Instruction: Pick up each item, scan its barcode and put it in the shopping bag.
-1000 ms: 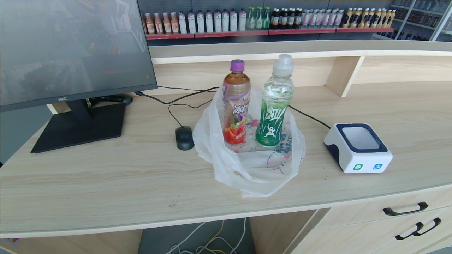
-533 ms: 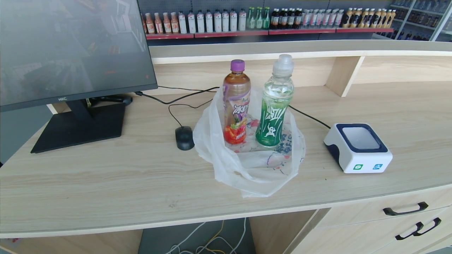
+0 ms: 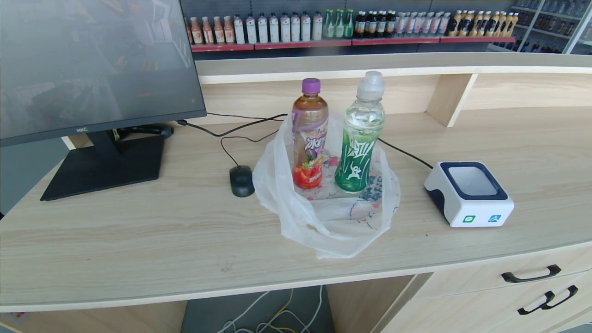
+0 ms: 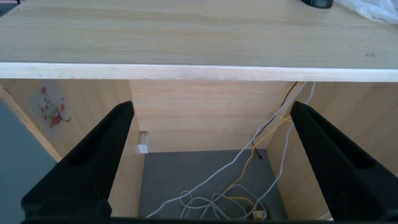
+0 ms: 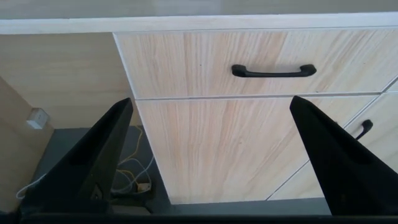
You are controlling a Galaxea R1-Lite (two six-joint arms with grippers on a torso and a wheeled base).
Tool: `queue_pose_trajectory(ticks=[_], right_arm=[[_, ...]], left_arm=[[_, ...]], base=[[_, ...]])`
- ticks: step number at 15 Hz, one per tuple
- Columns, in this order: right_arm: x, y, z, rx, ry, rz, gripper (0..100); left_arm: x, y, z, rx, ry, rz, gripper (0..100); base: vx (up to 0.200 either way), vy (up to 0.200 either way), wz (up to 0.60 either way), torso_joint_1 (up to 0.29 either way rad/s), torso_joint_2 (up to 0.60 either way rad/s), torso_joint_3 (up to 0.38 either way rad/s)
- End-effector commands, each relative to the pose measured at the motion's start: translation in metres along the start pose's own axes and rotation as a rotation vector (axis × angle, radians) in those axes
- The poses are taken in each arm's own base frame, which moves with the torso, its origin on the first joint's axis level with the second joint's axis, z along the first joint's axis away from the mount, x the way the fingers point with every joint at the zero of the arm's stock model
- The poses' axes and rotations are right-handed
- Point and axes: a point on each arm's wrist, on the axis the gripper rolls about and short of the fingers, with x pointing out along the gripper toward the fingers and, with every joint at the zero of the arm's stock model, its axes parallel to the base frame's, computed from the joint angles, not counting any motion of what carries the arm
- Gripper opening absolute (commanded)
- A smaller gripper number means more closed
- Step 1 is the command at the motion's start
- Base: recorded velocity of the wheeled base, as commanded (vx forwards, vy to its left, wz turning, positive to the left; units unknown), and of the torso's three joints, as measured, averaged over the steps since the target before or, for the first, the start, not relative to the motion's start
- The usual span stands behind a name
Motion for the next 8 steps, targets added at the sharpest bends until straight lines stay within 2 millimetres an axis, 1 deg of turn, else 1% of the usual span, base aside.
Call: queue_pose_trajectory(ticks=[1,2,3,8], right_arm=[[-0.0015,0.0001,-0.0005,0.002,-0.020,-0.002,100],[-0.0015,0.0001,-0.0005,0.004,-0.020,-0.002,100],[-0.0015,0.0001,-0.0005,0.004,-0.020,-0.002,100],[-0.0015,0.0001,-0.0005,0.004,-0.020,-0.002,100]], left_arm=[[0.0000,0.0000,0.0000,0.000,-0.001,0.000,100],[0.0000,0.0000,0.0000,0.000,-0.001,0.000,100],[0.0000,0.0000,0.0000,-0.002,-0.001,0.000,100],[0.0000,0.0000,0.0000,0.000,-0.001,0.000,100]], base=[[0.000,0.000,0.00,0.000,0.00,0.000],[0.000,0.000,0.00,0.000,0.00,0.000],[-0.200,0.000,0.00,0.002,0.00,0.002],[0.000,0.000,0.00,0.000,0.00,0.000]])
